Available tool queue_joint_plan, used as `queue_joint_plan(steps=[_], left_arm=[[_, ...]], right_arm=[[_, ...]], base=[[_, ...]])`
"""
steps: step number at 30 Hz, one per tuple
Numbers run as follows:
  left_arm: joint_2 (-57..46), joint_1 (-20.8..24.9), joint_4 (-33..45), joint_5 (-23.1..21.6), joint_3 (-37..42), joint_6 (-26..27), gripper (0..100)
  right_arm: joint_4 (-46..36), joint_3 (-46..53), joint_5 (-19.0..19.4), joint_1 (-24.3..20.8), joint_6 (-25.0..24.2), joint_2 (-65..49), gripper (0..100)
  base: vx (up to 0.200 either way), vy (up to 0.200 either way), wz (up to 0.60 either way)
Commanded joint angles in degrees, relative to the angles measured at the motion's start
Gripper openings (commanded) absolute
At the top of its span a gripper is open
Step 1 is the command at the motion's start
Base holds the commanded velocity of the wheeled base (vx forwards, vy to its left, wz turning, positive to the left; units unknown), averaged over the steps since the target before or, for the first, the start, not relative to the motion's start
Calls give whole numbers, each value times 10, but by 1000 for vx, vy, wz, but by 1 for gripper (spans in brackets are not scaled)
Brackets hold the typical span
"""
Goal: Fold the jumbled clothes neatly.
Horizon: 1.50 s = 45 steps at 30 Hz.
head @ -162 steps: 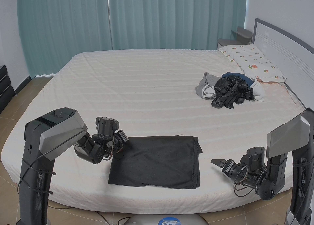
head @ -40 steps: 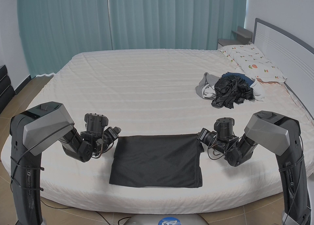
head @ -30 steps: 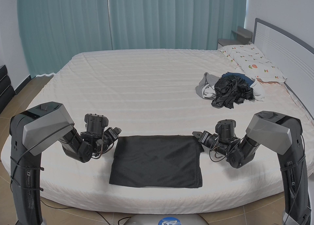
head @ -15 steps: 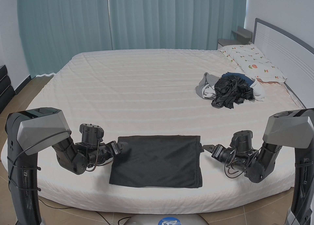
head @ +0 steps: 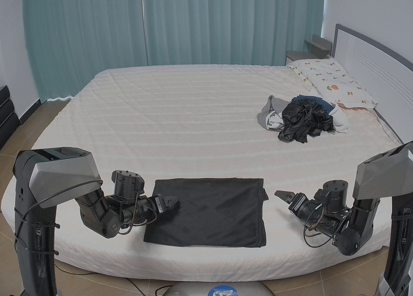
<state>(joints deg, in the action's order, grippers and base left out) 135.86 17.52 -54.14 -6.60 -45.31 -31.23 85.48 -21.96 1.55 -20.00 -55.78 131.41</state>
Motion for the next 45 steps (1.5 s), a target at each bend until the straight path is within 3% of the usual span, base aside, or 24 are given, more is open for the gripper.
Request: queue_joint_plan(steps=[1,4,5,21,24,25,27,37,45], left_arm=[[4,10,-1,1,-3,-2,100],[3,12,-1,1,-2,-3,100],[3,12,-1,1,-2,-3,0],[-18,6,7,21,11,-1,0],[-22,9,11,35,12,0,0],[-23,11,28,64,5,0,0],[-23,11,44,81,-2,0,0],[-27,15,49,86,3,0,0],[-25,10,49,85,2,0,0]], right_arm=[[26,18,1,2,-6,26,100],[36,27,2,0,-13,27,100],[36,28,2,-1,-13,27,100],[36,43,13,0,-34,36,100],[36,43,14,0,-35,36,100],[36,44,16,0,-35,35,100],[36,43,20,1,-35,36,100],[36,48,28,1,-39,34,100],[37,48,28,1,-44,34,100]], base=[[0,0,0],[0,0,0],[0,0,0],[0,0,0],[0,0,0],[0,0,0],[0,0,0],[0,0,0],[0,200,0]])
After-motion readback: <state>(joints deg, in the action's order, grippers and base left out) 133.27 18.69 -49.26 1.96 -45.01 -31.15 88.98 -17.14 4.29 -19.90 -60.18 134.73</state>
